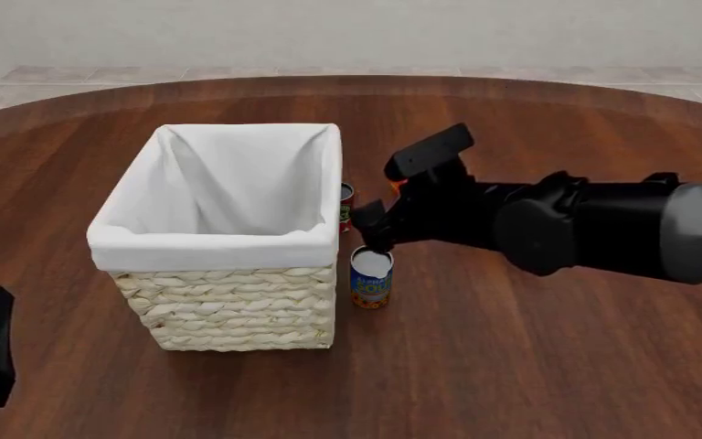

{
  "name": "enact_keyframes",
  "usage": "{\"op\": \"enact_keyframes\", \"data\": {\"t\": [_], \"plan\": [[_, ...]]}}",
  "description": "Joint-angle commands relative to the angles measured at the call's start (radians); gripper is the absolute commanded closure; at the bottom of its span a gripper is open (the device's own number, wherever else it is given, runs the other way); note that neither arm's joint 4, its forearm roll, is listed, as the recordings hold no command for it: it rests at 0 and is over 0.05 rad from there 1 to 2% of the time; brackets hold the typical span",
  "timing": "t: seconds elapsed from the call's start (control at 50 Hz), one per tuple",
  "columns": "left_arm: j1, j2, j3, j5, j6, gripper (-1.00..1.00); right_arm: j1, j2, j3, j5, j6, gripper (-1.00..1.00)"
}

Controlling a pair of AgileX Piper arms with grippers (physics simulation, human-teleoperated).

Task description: Pick up the alphabet soup and put it in the basket.

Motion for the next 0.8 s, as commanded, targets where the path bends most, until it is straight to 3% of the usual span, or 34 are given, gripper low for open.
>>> {"op": "enact_keyframes", "data": {"t": [0.02, 0.8], "plan": [[0.004, 0.0, 0.0, 0.001, 0.0, -1.0, 0.002, 0.012, 0.0, -0.003, 0.005, -1.0], [0.017, 0.0, 0.0, -0.004, -0.009, -1.0, 0.0, 0.08, 0.003, -0.029, 0.021, -1.0]]}}
